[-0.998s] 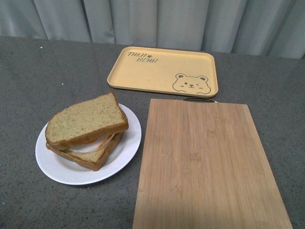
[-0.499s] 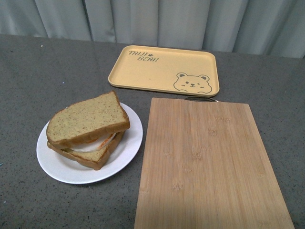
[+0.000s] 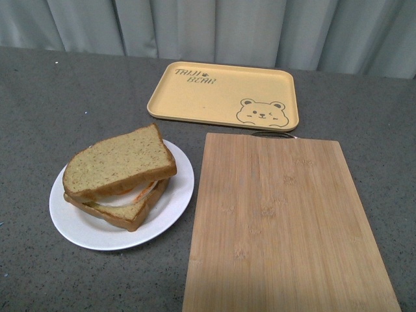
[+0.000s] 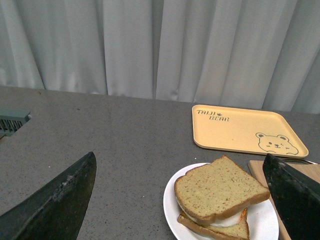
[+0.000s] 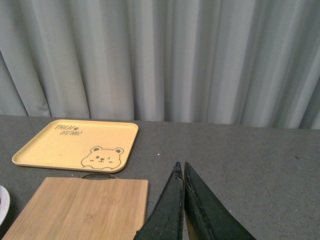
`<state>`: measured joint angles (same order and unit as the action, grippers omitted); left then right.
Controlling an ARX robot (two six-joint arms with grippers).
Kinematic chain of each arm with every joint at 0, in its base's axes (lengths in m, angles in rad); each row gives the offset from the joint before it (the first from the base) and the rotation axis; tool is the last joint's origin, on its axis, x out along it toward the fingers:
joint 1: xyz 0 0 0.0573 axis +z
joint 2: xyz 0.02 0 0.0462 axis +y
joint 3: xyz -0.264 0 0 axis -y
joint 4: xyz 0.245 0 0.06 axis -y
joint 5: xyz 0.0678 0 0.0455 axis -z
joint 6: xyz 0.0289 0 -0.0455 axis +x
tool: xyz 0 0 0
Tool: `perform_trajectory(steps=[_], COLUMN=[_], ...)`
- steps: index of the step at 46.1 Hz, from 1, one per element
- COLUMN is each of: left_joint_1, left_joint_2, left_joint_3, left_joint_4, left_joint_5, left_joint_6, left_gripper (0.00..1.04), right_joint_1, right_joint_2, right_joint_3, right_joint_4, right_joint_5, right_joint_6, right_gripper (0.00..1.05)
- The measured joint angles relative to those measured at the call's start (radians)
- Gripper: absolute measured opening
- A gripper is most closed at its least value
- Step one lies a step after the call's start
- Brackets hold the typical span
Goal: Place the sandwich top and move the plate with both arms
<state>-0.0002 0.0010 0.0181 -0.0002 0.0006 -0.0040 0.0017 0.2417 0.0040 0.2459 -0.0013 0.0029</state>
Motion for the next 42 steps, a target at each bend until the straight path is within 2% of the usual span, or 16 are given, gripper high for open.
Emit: perform_trajectory(steps=[10, 14, 23, 26, 39, 42], left_joint_1=[0.0, 0.0, 0.0, 0.0, 0.0, 0.0], left_joint_2=[0.0, 0.0, 0.0, 0.0, 0.0, 0.0], left_joint_3=[0.0, 0.0, 0.0, 0.0, 0.0, 0.0], left_joint_4=[0.0, 0.0, 0.0, 0.0, 0.0, 0.0], left_joint_5=[0.0, 0.0, 0.0, 0.0, 0.0, 0.0], left_joint_6=[0.0, 0.0, 0.0, 0.0, 0.0, 0.0], left_gripper=[0.98, 0.98, 0.98, 0.98, 0.98, 0.98], right_joint_1=[0.0, 0.0, 0.0, 0.0, 0.0, 0.0], right_joint_2=[-0.07, -0.202, -0.237, -0.237, -0.237, -0.237], right_joint_3=[0.0, 0.001, 0.001, 0.001, 0.001, 0.001], right_joint_4=[-0.07, -0.235, -0.244, -0.244, -0.244, -0.244], right_joint_5=[0.0, -0.001, -0.001, -0.001, -0.001, -0.001], right_joint_6=[0.0, 0.0, 0.0, -0.002, -0.002, -0.002], right_gripper=[0.01, 0.01, 0.01, 0.11, 0.77, 0.9])
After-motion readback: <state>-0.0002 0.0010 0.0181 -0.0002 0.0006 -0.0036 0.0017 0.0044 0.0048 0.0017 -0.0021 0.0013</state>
